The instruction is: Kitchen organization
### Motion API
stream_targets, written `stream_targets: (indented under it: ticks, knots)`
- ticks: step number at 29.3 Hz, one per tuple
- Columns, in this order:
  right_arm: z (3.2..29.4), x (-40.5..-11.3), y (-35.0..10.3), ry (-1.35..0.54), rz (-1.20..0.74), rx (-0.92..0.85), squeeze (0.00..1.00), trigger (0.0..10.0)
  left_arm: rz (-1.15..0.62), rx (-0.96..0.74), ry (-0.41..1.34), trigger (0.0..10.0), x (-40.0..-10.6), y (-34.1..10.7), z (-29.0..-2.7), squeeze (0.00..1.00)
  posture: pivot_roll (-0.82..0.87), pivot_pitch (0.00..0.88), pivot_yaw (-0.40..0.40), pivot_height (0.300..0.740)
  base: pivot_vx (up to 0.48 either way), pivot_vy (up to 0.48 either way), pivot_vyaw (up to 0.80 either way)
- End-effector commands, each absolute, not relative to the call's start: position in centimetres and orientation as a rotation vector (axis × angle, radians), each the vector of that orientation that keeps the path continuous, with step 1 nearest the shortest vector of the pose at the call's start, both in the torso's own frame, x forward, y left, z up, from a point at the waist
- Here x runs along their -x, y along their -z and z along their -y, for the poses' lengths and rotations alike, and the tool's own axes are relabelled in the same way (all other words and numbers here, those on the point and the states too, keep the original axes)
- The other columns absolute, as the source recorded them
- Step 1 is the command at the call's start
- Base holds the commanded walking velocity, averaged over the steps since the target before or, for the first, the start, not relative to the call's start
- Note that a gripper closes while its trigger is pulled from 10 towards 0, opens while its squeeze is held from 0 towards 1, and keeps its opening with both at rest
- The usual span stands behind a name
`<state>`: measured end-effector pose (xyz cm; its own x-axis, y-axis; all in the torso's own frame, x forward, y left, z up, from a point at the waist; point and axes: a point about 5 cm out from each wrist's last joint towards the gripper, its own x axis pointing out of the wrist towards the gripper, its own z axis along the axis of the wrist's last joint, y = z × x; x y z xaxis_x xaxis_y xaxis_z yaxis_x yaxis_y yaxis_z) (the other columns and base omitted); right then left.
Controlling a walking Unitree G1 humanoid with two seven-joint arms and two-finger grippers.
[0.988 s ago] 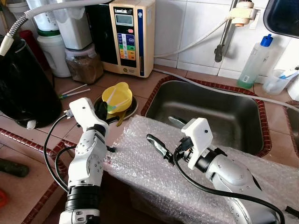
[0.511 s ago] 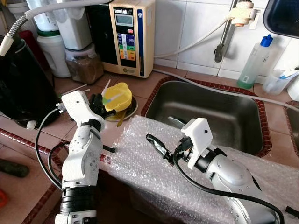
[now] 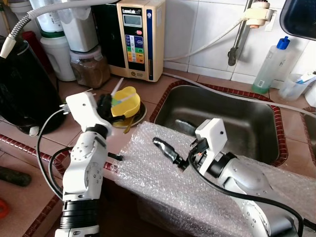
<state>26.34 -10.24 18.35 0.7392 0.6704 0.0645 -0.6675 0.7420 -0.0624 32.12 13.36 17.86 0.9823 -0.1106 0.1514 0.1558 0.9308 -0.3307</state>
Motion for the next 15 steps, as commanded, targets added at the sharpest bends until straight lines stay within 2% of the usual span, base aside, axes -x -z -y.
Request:
stream_targets:
  ticks: [1,8,15]
  knots:
    - [11.3,-27.6,-19.0,-0.636,0.113,0.04,0.0,10.0,0.212,0.347,0.228,0.0,-32.2,-19.6,-12.1,0.0,-0.02,0.0,0.03,0.74,0.0,0.0,0.0]
    - [11.6,-29.4,-20.2,-0.488,0.142,-0.091,0.0,10.0,0.206,0.505,0.504,0.0,-31.2,-20.3,-9.7,0.0,-0.03,0.0,0.043,0.74,0.0,0.0,0.0]
    - [12.0,-30.3,-19.5,-0.392,0.112,-0.217,0.0,10.0,0.199,0.542,0.571,0.0,-31.2,-20.2,-9.4,0.0,-0.03,0.0,0.037,0.74,0.0,0.0,0.0]
